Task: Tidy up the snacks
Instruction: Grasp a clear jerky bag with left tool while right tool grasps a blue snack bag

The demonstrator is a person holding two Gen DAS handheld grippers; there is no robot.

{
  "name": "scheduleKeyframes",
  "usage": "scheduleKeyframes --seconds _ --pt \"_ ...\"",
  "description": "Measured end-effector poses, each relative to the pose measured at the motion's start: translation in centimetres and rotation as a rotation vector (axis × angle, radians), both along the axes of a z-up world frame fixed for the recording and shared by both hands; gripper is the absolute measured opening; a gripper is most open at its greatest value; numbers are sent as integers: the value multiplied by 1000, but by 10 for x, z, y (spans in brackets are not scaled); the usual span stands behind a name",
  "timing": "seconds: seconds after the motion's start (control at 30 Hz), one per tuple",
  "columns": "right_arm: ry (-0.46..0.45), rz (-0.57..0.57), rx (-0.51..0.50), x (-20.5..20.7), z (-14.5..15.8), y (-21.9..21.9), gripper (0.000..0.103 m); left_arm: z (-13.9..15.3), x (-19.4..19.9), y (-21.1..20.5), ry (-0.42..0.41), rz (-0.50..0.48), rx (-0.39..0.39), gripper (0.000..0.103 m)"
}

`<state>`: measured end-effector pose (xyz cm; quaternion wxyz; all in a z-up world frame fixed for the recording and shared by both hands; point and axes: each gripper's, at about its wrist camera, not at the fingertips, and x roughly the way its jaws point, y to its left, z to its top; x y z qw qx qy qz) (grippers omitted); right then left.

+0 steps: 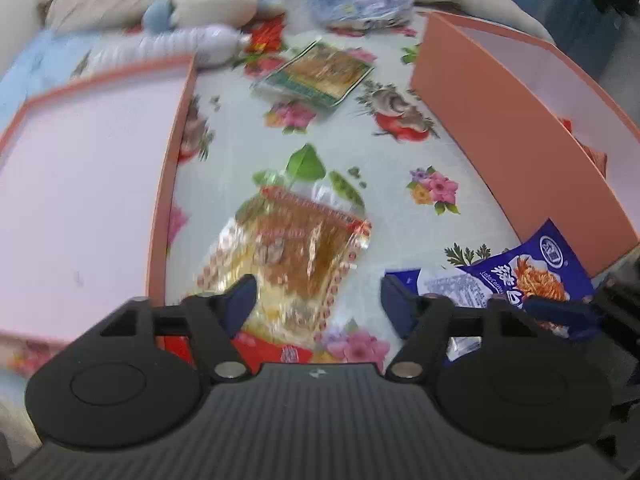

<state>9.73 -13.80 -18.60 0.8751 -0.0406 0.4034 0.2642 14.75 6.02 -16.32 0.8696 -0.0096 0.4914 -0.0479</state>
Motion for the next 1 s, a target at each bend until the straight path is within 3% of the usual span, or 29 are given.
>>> scheduleKeyframes --seconds 0.1,0.23,0.37,0.57,0.63,0.7,0.83,0.93,1.0 --pt "-34 42 -88 -8 1 5 71 -2 12 -10 -9 -70 68 92" --pt "-127 148 -254 -24 4 15 71 -12 33 -20 -3 -181 160 93" --pt "-103 154 -266 -17 0 13 70 -29 49 -21 37 -249 171 93" --pt "-106 178 -300 -1 -11 14 68 -53 53 -8 54 -211 106 89" --pt "-68 185 -275 8 -18 13 65 -55 49 -1 27 -195 75 86" --pt "-16 180 -248 17 -25 11 50 -54 45 0 2 -194 67 80" --pt "4 165 -219 23 -29 12 48 -54 39 -4 -27 -185 70 70" --pt "-5 158 -217 23 -31 13 41 -55 36 -8 -42 -165 74 63" --pt "-12 136 -204 21 -27 13 31 -53 34 -11 -47 -154 77 55"
